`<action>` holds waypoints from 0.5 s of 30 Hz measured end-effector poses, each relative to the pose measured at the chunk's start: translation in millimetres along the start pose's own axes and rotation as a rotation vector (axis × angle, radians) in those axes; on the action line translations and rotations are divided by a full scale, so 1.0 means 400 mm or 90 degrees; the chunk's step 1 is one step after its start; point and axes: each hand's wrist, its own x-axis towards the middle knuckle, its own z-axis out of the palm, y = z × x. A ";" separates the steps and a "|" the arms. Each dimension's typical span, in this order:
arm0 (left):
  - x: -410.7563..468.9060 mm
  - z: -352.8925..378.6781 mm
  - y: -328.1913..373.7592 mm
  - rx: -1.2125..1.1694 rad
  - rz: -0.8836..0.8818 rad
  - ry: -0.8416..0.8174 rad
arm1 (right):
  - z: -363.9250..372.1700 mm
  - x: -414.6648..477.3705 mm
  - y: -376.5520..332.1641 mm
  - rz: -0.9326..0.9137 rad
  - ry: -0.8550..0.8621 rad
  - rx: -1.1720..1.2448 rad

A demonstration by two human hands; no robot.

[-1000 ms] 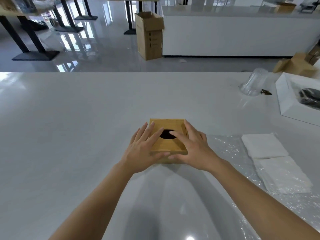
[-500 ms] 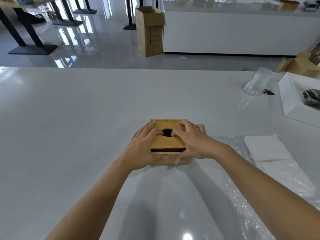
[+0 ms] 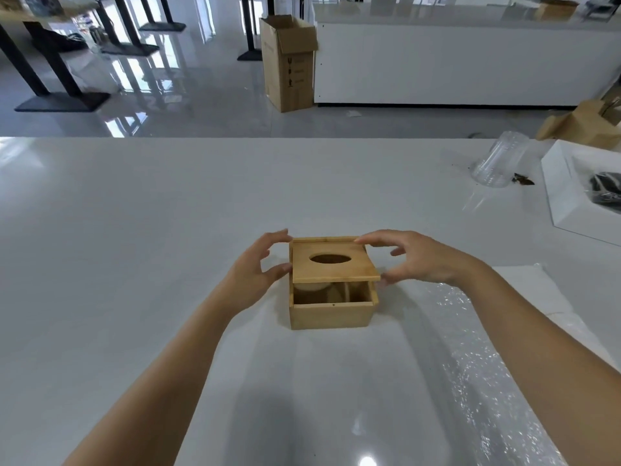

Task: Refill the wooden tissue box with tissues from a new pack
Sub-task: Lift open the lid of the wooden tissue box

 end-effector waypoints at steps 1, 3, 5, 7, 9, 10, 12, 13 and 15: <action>0.002 -0.001 -0.004 -0.041 0.000 0.004 | 0.007 0.007 0.013 -0.001 0.032 0.008; 0.006 -0.003 -0.009 -0.103 -0.008 -0.004 | 0.022 0.022 0.029 -0.013 0.094 0.036; 0.009 0.000 -0.012 -0.112 -0.006 -0.035 | 0.034 0.034 0.038 -0.027 0.128 0.055; 0.016 0.002 -0.016 -0.087 0.000 -0.048 | 0.041 0.044 0.045 -0.044 0.120 0.061; 0.026 -0.001 -0.020 -0.039 -0.002 -0.033 | 0.048 0.049 0.051 -0.051 0.115 0.084; 0.030 -0.002 -0.020 -0.017 -0.004 -0.029 | 0.051 0.052 0.054 -0.051 0.124 0.098; 0.040 0.000 -0.018 -0.017 0.002 -0.022 | 0.054 0.059 0.059 -0.051 0.145 0.133; 0.045 0.003 -0.017 -0.028 0.004 -0.012 | 0.056 0.062 0.060 -0.051 0.158 0.159; 0.056 0.007 -0.017 -0.021 0.017 0.016 | 0.060 0.070 0.060 -0.044 0.193 0.222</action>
